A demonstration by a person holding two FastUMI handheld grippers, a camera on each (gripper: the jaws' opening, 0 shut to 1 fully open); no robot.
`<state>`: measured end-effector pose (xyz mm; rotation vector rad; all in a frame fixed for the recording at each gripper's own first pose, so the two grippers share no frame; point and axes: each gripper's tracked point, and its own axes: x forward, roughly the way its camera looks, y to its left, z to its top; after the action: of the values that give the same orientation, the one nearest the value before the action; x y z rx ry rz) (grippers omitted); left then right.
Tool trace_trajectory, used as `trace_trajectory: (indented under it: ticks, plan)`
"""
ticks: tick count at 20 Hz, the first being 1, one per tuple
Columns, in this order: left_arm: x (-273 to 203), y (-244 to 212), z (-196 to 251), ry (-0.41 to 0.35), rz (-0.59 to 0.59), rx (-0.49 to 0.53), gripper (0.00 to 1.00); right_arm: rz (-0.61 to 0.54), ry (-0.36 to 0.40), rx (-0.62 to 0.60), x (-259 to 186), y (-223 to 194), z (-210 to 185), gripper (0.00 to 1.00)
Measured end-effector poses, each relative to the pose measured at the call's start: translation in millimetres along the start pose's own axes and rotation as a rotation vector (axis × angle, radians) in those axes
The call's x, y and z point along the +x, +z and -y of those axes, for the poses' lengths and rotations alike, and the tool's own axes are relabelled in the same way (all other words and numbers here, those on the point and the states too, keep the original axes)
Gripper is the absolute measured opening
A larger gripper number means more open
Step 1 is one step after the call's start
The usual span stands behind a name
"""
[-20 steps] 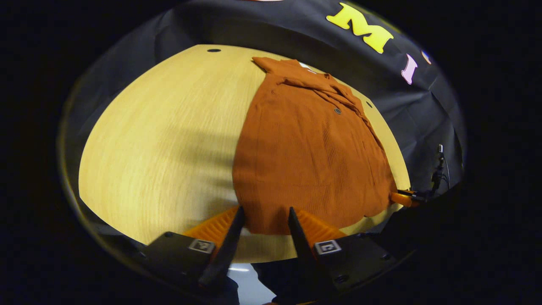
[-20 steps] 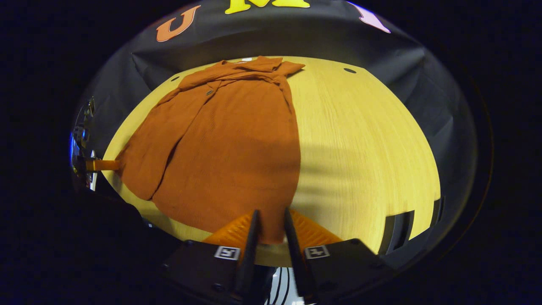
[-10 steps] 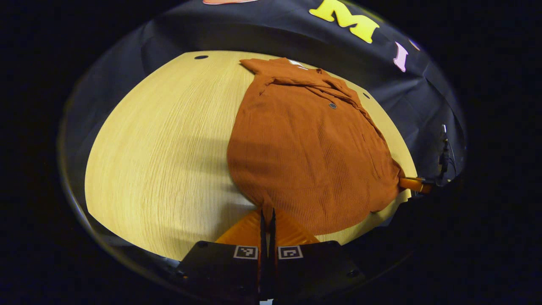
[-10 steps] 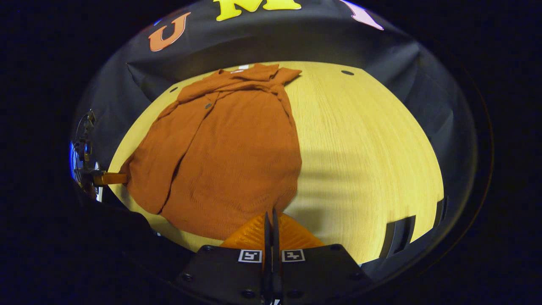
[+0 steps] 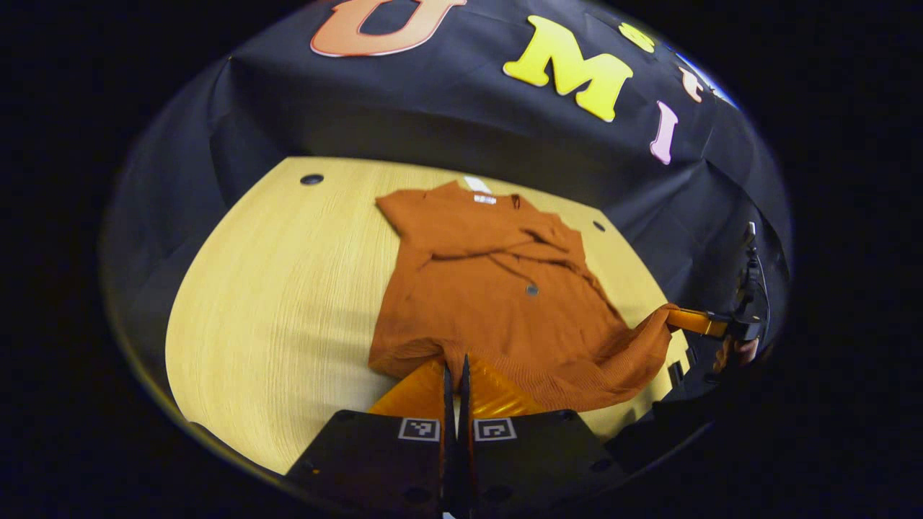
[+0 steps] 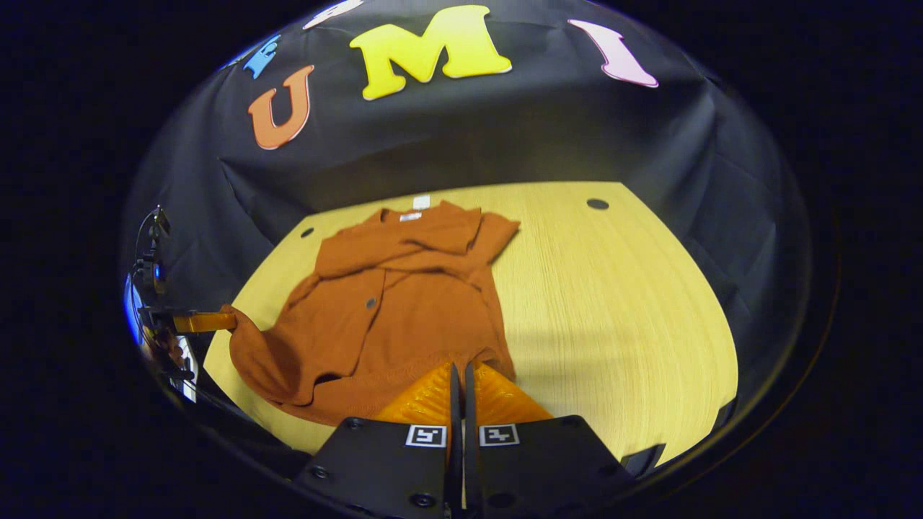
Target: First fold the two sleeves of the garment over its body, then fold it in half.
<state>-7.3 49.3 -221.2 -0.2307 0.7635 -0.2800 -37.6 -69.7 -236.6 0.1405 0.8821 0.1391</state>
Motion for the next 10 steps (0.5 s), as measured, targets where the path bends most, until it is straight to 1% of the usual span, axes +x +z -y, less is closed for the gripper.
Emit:
trace_trajectory:
  ticks: [2, 4, 6, 7, 10]
  plan:
    - [4.4, 33.6, 6.3, -0.03, 0.045, 0.008, 0.04, 0.045, 0.013, 0.014, 4.1, 35.5, 0.2, 0.02]
    - [9.1, 68.0, 4.2, -0.032, 0.096, 0.06, 0.03, 0.092, 0.007, 0.005, 2.5, 77.0, 3.7, 0.02]
    - [14.9, 110.3, 1.2, -0.021, 0.156, 0.109, 0.03, 0.131, 0.001, -0.028, 11.4, 115.9, 4.6, 0.0]
    - [18.0, 131.9, 0.6, -0.015, 0.188, 0.121, 0.03, 0.149, 0.001, -0.041, 14.5, 133.0, 2.3, 0.02]
    - [33.6, 187.7, -5.9, 0.016, 0.262, 0.161, 0.03, 0.211, 0.002, -0.062, 35.7, 185.6, -8.3, 0.02]
